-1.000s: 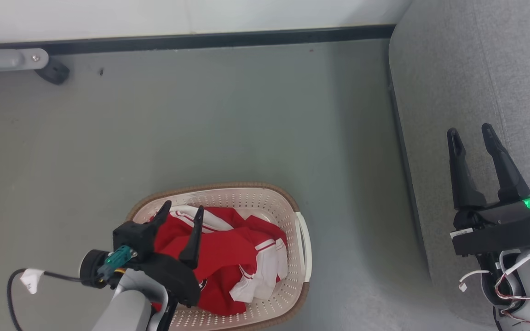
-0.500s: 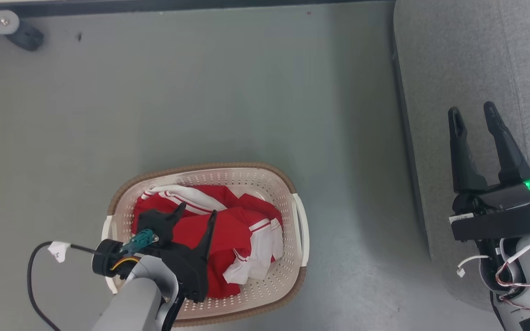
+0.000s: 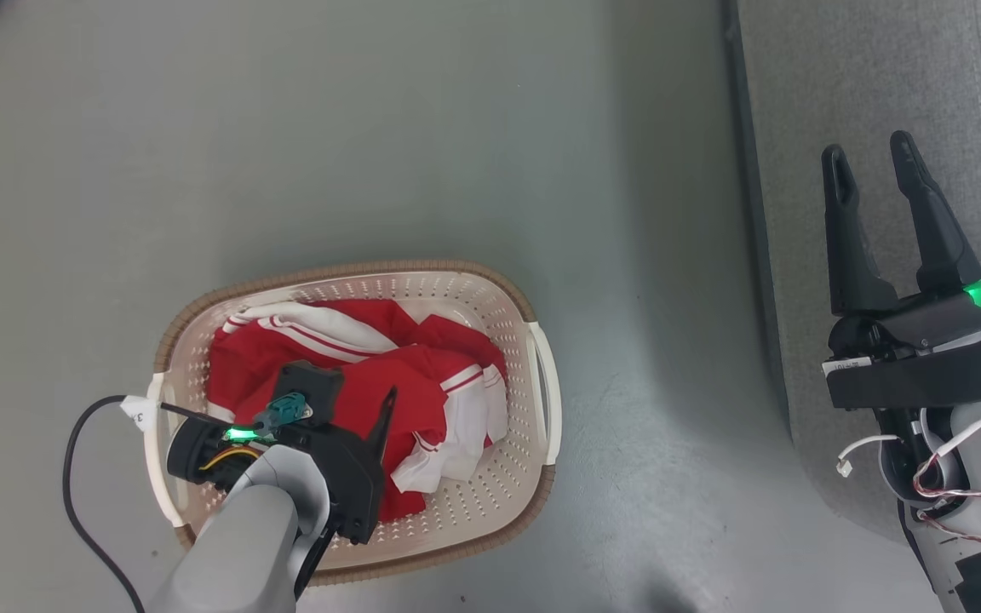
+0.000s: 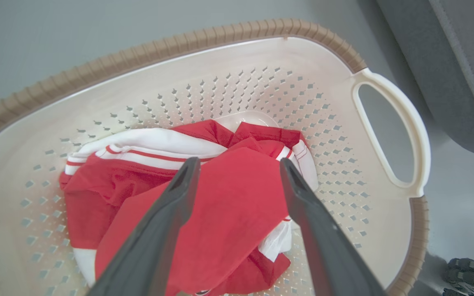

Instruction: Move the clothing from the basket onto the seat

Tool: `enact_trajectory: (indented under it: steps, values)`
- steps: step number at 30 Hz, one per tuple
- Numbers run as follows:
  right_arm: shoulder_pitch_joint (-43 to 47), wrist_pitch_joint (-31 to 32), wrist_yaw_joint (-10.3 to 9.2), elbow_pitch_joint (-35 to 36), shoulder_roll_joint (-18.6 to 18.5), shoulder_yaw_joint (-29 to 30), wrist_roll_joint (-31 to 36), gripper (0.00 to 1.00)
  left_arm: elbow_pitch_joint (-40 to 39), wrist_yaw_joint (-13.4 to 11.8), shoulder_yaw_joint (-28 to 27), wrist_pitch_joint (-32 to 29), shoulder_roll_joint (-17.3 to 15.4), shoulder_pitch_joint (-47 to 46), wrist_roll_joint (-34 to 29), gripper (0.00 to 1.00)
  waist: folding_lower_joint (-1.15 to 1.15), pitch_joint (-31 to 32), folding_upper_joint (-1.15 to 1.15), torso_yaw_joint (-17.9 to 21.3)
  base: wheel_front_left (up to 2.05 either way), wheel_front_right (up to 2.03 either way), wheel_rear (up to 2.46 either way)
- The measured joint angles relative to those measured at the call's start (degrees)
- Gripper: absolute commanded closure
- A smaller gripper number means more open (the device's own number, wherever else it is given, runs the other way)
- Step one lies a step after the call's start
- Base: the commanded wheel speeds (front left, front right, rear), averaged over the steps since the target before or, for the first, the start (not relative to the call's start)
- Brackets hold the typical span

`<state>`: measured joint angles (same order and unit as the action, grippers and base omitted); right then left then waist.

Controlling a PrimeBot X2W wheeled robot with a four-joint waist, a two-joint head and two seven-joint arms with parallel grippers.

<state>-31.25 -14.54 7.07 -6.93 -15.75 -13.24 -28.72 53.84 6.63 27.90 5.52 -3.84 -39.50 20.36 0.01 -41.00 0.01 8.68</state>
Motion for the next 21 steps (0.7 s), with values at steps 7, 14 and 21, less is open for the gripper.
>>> enact_trajectory:
  steps: [7, 14, 21]
  values:
    - [-1.3, -0.01, 0.0, 0.24, 0.02, -0.64, -0.08, 0.0, 3.71, 0.43, 2.05, -1.86, -0.02, -1.64, -1.69, 0.0, 0.0, -2.44, 0.0, 0.82, 0.0, 0.0, 0.0]
    - [-2.43, -0.01, 0.0, 0.41, 0.34, -1.69, -0.24, 0.0, 6.93, 0.43, 3.25, -3.24, -0.74, -3.09, -2.92, 0.0, -0.01, -4.67, 0.0, 1.82, 0.0, 0.0, 0.0]
    - [-3.22, -0.16, 0.0, 0.51, 0.56, -2.35, -0.52, 0.0, 9.12, 0.33, 3.74, -4.42, -0.87, -7.19, -4.0, 0.0, 0.0, -7.01, 0.0, 3.07, 0.0, 0.0, 0.0]
